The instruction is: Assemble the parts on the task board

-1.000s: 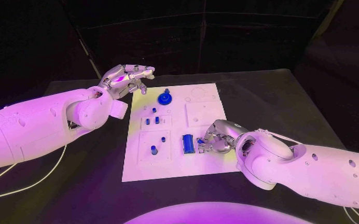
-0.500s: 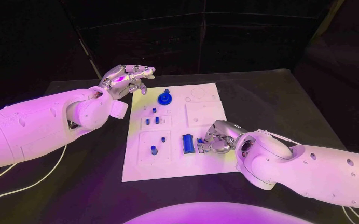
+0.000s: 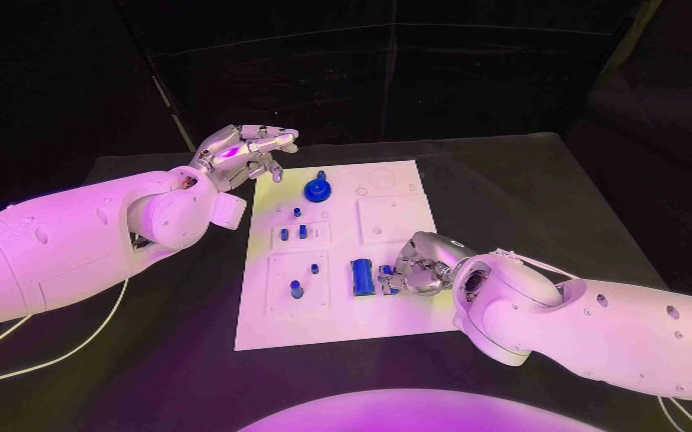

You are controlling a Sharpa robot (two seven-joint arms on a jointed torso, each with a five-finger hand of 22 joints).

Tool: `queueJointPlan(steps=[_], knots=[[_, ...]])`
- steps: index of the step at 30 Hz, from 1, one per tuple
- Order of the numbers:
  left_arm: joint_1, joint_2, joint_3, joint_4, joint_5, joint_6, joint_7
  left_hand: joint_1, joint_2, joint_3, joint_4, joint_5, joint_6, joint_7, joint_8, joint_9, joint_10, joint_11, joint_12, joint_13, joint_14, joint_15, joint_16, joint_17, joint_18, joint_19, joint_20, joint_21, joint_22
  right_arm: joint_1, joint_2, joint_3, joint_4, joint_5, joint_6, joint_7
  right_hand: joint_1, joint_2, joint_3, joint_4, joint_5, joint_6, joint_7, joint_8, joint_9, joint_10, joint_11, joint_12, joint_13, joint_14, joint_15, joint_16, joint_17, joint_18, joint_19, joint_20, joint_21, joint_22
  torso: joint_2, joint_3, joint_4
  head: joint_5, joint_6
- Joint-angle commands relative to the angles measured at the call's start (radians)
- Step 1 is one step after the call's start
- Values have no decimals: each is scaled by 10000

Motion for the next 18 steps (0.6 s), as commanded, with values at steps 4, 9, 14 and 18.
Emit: queueJointPlan(steps=[4,9,14,18], knots=[[15,-3,8,15,-16,148,14,-15,57,-27,29,18,-70,-24,52,-6,-45,12,35,14,-72,23,32,-17,148,-62,34,-27,-14,8,25,2,34,-8,-641,239,-468,21,-588,562,-772,29,-5,144,119,96,-26,113,772,784,-79,22,1417,-62,144,-91,-7,979,6,4,0,-52,8],[15,-10,8,21,-16,148,4,-50,78,-47,67,19,-79,-23,58,-6,-58,14,50,16,-74,26,36,-24,148,-61,37,-31,-18,8,16,2,73,-18,-909,283,-849,238,-1035,626,-1385,25,-33,266,244,138,-47,181,843,798,-99,59,1476,-76,181,-111,26,1041,11,6,14,-133,56],[15,-14,8,20,-16,148,-3,-50,78,-47,67,19,-79,-23,58,-6,-58,14,50,16,-74,26,36,-24,148,-61,37,-31,-18,7,-19,2,84,-25,-1050,300,-1056,407,-1368,626,-1898,-22,-38,345,333,139,-51,175,853,798,-104,60,1480,-79,188,-117,32,1057,-5,7,8,-130,50],[15,-16,8,19,-16,150,-6,-50,78,-47,67,19,-79,-23,58,-6,-58,14,50,16,-74,26,36,-24,148,-61,37,-31,-18,7,-115,3,124,-73,-998,331,-537,380,-1432,461,-1900,-74,-43,395,393,128,-50,155,849,797,-108,55,1475,-80,193,-124,36,1068,-4,3,0,-113,56]])
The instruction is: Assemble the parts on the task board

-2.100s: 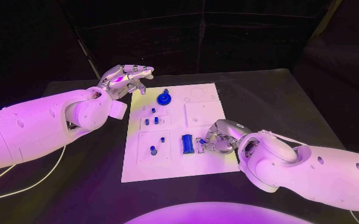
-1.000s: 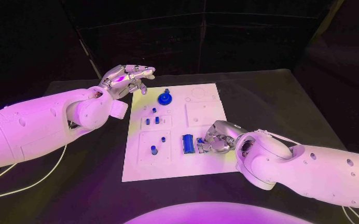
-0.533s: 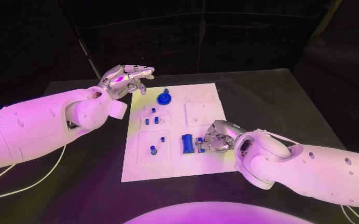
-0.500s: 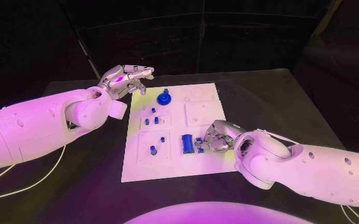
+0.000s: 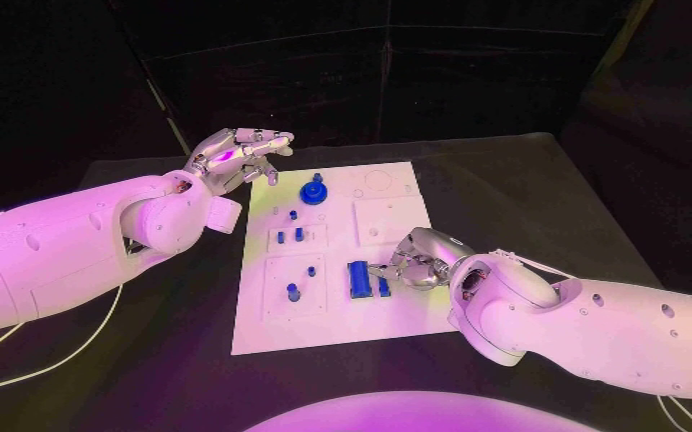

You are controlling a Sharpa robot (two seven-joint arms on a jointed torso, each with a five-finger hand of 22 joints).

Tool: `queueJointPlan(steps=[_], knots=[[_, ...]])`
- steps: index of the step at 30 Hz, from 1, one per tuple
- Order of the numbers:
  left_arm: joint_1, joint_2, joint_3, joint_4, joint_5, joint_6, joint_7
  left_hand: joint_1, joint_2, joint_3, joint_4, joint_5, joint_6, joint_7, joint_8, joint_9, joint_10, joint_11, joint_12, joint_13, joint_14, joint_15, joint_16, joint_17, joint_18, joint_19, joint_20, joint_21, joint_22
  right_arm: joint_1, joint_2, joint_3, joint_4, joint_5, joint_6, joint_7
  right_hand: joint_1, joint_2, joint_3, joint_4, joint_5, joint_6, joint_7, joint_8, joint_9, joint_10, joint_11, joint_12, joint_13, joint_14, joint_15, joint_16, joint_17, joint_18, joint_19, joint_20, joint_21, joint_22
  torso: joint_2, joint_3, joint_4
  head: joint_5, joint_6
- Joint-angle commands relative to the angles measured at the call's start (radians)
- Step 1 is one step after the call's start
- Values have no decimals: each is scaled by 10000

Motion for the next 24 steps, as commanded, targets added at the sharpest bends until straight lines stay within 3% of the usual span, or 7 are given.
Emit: queueJointPlan(steps=[1,5,10,15,24], knots=[[14,-5,7,15,-16,128,16,-51,79,-20,40,18,-79,-23,58,-6,-58,14,50,17,-74,26,36,-16,148,-61,37,-31,-8,9,-87,1,72,-81,-204,219,743,-104,-66,-273,2,-110,-27,99,71,55,17,25,852,833,-78,56,1479,-82,194,-55,38,1074,-11,1,-9,21,-1],[14,-2,7,7,-16,128,14,-51,79,-20,40,18,-79,-23,58,-6,-58,14,50,17,-74,26,36,-16,148,-61,37,-31,-8,8,-231,1,208,83,76,584,1487,-140,-58,-651,-53,-145,-28,159,134,62,9,41,875,836,-81,64,1494,-88,204,-59,48,1098,-10,4,-13,28,25],[13,-1,7,1,-16,123,27,-51,79,-20,40,18,-79,-23,58,-6,-58,14,50,17,-74,26,36,-16,148,-61,37,-31,-8,7,-461,1,416,283,430,937,1954,-105,-91,-915,-79,-163,-42,207,185,74,-2,61,901,841,-88,79,1518,-92,212,-64,56,1118,-12,-1,-12,27,32],[13,0,7,-1,-16,113,39,-51,79,-20,40,18,-79,-23,58,-6,-58,14,50,17,-74,26,36,-16,148,-61,37,-31,-8,7,-613,0,483,348,853,1048,2465,-210,-158,-1288,-128,-173,-61,246,225,74,-20,63,913,840,-102,77,1519,-96,221,-76,66,1141,-1,-11,1,27,21],[13,-1,6,-8,-220,102,54,-58,99,-24,57,22,-86,-25,61,-7,-67,13,60,18,-76,27,38,-20,148,-61,39,-34,-11,7,-626,-1,462,369,844,1041,2440,-77,-250,-1275,-224,-114,-68,303,260,102,-23,110,956,840,-102,77,1520,-97,220,-77,65,1145,-7,-5,4,73,24]])
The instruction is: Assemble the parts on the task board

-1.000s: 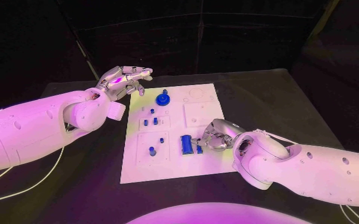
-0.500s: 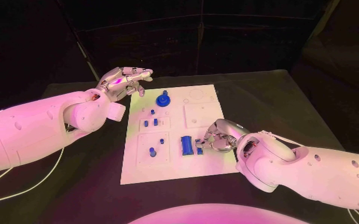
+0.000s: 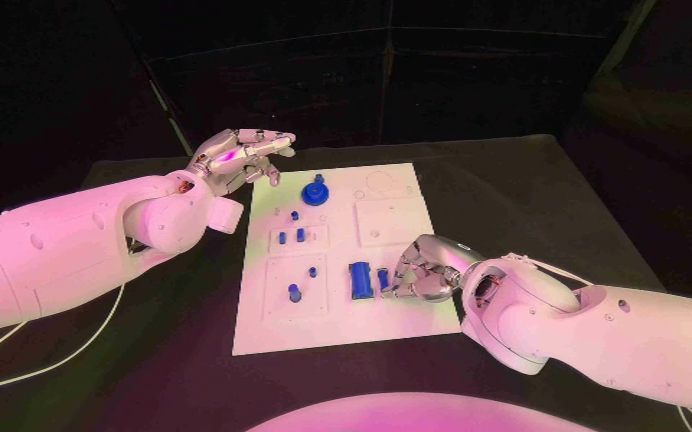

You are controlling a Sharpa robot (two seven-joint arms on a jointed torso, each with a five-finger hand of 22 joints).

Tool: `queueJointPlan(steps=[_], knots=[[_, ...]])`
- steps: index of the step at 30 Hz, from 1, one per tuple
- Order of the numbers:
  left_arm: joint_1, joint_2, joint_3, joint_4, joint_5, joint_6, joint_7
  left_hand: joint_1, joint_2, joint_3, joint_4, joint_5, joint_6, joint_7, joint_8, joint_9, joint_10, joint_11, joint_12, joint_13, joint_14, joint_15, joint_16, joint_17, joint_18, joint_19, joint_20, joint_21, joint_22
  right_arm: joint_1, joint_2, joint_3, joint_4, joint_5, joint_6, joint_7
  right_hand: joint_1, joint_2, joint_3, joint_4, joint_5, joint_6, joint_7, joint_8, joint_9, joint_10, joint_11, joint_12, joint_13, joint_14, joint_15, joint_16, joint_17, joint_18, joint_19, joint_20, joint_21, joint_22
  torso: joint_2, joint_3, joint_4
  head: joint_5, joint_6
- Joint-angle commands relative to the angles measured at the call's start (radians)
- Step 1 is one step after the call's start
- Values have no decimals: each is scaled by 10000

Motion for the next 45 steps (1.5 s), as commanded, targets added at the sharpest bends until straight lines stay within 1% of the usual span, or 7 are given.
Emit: queueJointPlan(steps=[1,17,32,35,39,43,45], knots=[[13,-10,7,7,-221,94,64,-11,52,-24,57,22,-48,13,61,-7,-68,13,60,11,-76,27,38,-8,147,-61,39,-34,-13,8,-15,0,-5,73,202,172,-37,141,-58,18,-42,11,-25,54,21,107,-26,52,946,804,-68,36,1520,-98,222,-79,67,1149,0,-3,5,14,-5],[13,-10,7,20,-352,85,67,-11,58,-25,61,23,-51,12,62,-7,-71,12,63,12,-77,26,39,-10,148,-60,40,-34,-13,8,229,0,-476,2,344,-104,10,451,-73,43,163,30,-79,121,67,156,-70,131,1013,804,-100,33,1518,-100,229,-104,73,1164,12,5,15,54,2],[14,-56,7,32,-355,84,30,-11,64,-27,66,23,-54,12,64,-7,-76,11,68,12,-79,26,40,-14,148,-60,40,-35,-14,9,260,0,-583,-14,1201,-349,659,507,80,-412,186,-39,-137,144,91,147,-126,123,1028,795,-148,7,1483,-98,222,-150,64,1159,2,1,-1,95,5],[14,-61,7,34,-355,86,27,-11,64,-27,66,23,-54,12,64,-7,-76,11,68,12,-79,26,40,-14,148,-60,40,-35,-14,9,232,0,-536,13,1073,-230,638,476,59,-414,170,-42,-123,143,90,142,-119,114,1023,793,-145,1,1474,-98,219,-151,61,1154,4,6,2,96,10],[14,-69,7,30,-355,79,26,-11,64,-27,66,23,-54,12,64,-7,-76,11,68,12,-79,26,40,-14,148,-60,40,-35,-14,10,123,0,-436,311,558,231,384,375,-86,-304,110,-48,-76,148,92,124,-78,74,998,788,-117,-16,1451,-95,207,-136,48,1137,2,13,-8,99,25],[14,-64,6,25,-355,86,33,-11,64,-27,66,23,-54,12,64,-7,-76,11,68,12,-79,26,40,-14,148,-60,40,-35,-14,13,-60,1,-372,1240,163,899,121,252,-259,-168,324,-71,-51,156,99,107,-54,41,980,786,-93,-25,1439,-89,194,-112,34,1117,-7,-2,-4,75,95],[13,-64,6,26,-276,128,32,-11,60,-35,68,22,-60,12,66,-8,-83,12,73,13,-85,26,34,-32,149,-60,40,-37,-16,17,-153,2,-372,1865,-8,1392,96,225,-313,-142,640,-139,-31,129,91,49,-37,-63,910,775,-81,-60,1387,-70,148,-100,-14,1042,-19,-8,-11,88,164]])
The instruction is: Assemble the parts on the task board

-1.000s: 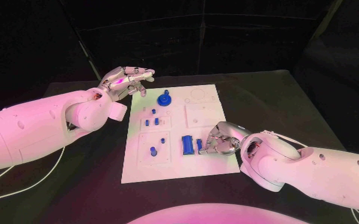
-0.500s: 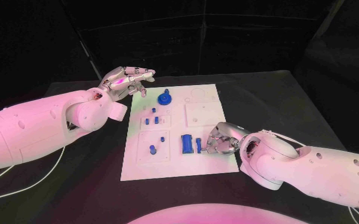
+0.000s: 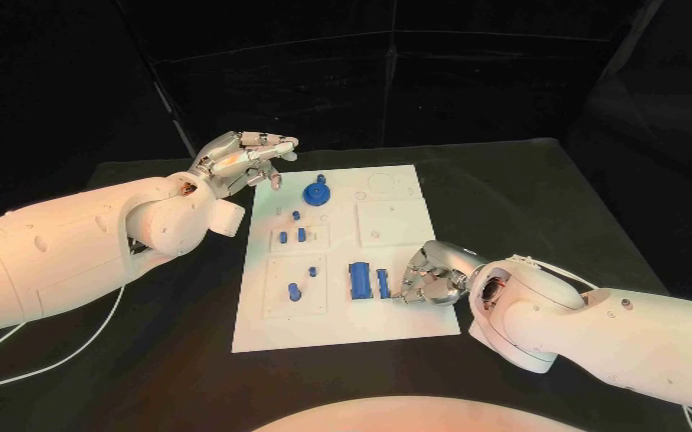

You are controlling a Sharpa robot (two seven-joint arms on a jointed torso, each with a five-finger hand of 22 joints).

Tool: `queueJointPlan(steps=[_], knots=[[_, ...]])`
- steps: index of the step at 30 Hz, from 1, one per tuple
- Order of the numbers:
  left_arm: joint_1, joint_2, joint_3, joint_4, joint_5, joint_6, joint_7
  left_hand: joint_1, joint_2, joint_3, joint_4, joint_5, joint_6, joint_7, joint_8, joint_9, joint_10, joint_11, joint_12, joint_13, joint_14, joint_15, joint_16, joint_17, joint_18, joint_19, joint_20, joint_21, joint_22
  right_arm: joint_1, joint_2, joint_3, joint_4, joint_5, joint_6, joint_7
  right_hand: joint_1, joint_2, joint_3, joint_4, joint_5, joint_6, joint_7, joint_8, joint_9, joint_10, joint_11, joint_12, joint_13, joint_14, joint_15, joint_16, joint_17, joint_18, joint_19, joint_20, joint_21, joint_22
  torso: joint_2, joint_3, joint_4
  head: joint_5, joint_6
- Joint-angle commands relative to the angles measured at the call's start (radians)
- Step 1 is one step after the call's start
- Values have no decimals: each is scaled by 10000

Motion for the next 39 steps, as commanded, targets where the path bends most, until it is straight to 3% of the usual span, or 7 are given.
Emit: queueJointPlan(steps=[1,7,15,24,37,38,39], knots=[[13,5,6,24,246,174,37,-47,43,-36,60,16,-63,15,71,-7,-88,17,72,18,-62,-6,23,-56,149,-63,43,-41,-19,22,-133,6,25,1636,-629,1487,-119,-50,-97,-19,468,-168,76,-20,-16,-68,51,-174,649,766,-4,-82,1349,-55,111,-26,-89,980,-26,-15,-13,4,116],[11,62,5,5,1324,298,217,-118,-84,-182,76,18,-87,-5,105,-4,-188,28,99,16,-331,19,-191,-497,144,-174,66,-121,-57,384,-168,15,-502,4120,-968,4088,361,110,53,-234,925,-659,313,-384,-178,-1374,242,-2600,-1057,395,152,-1082,-17,316,-840,88,-1119,-601,-142,-14,5,-21,482],[7,406,5,-738,1573,53,465,-26,-48,-737,113,-150,-83,88,280,-1,-586,199,-209,-268,-2692,208,-3224,-4043,167,-1399,259,-1634,-977,1317,581,20,-2679,8288,-1039,6686,1452,282,1304,-807,900,-1465,920,-1253,-619,-3910,772,-8187,-5506,-1376,625,-5596,-4560,1344,-4130,516,-5578,-5876,-462,-77,134,-145,1277],[-79,1211,7,-1891,1627,-708,887,340,250,-1181,56,-205,-8,162,-120,-27,-385,625,-1804,-818,-4403,1094,-8580,-6715,41,-4437,1163,-5024,-3130,1755,2233,299,-6142,10428,287,8755,1226,-554,3654,-745,601,-1124,1340,-2879,-1681,-3291,1398,-11958,-10062,-3827,1509,-11651,-8586,1226,-6145,1268,-8571,-7622,-663,-111,183,9,2166],[-287,1863,10,-2633,1808,-2433,1498,303,467,-1825,216,-187,-360,-169,-716,-34,-1165,1023,-3295,-818,-4882,1605,-10656,-7741,53,-5868,1722,-6375,-4156,1802,3363,415,-7947,11034,1107,9105,373,-924,4138,-1024,69,-1543,1676,-3479,-2825,-3824,1924,-12862,-12680,-4265,2263,-14335,-11362,1383,-5806,2152,-11955,-10205,-652,-56,114,210,2489],[-288,1839,1,-2586,1632,-1714,1053,-3673,253,-2593,303,-667,-3124,-684,-1360,-683,-3877,416,-3579,-1440,-7393,1063,-11204,-8068,-504,-7639,850,-6804,-4663,1774,3325,401,-7919,10537,565,8654,-3690,-627,3247,-1471,-635,-4296,1051,-4106,-3090,-7031,1465,-13494,-13300,-7438,1866,-14965,-11788,737,-8535,1431,-12717,-10978,-652,-73,128,173,2430],[-291,1837,3,-2578,1629,-1725,1054,-3672,253,-2593,303,-667,-3168,-654,-1360,-683,-3909,402,-3627,-1440,-7423,1058,-11262,-8095,-504,-7713,846,-6836,-4701,1773,3321,402,-7908,10543,556,8657,-3743,77,3198,-1471,-678,-4359,1085,-4106,-3151,-7104,1496,-13494,-13300,-7420,1881,-14965,-11901,737,-8461,1440,-12841,-11091,-655,-73,129,174,2425]])
